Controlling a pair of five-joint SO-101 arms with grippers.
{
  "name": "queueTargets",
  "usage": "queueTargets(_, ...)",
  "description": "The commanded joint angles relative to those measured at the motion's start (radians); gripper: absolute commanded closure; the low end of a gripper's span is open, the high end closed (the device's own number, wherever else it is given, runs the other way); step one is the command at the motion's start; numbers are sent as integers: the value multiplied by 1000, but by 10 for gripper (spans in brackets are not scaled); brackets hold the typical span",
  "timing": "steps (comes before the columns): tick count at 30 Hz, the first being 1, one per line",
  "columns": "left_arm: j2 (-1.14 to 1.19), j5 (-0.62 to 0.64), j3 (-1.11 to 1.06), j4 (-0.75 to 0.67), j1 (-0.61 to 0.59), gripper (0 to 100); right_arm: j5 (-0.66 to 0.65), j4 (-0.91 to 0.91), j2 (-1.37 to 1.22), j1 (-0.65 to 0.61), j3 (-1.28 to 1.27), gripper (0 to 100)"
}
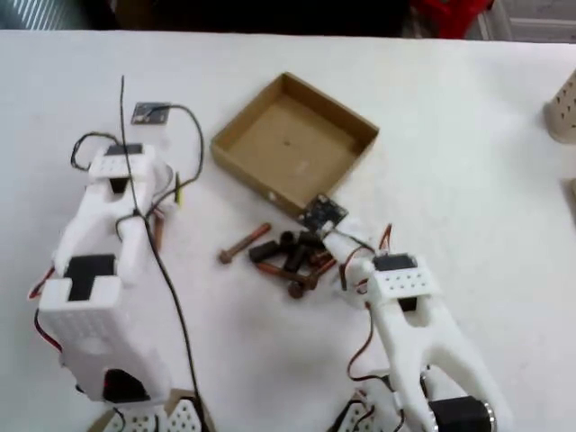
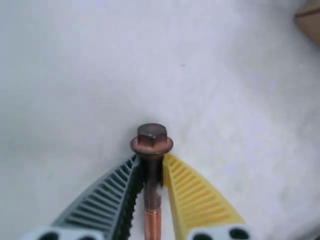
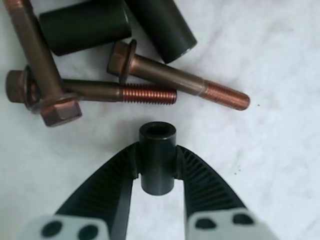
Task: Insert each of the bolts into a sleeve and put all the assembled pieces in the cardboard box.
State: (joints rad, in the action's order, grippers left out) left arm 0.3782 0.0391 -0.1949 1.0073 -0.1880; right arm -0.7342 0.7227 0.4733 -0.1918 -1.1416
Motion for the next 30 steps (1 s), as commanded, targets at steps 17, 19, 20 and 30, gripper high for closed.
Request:
queueTargets(17,-15,-15,43,15,-15,979,358,41,435,-363,-9,981)
queueTargets(19,-15,-15,43,20,-15,979,387,-50,406,-390,-11,981)
queueTargets(20,-15,-15,43,21,-15,979,397,-94,390,-400,-12,981)
queueTargets(30,-15,-15,43,20,-24,979,404,-601,203,-479,-80,981)
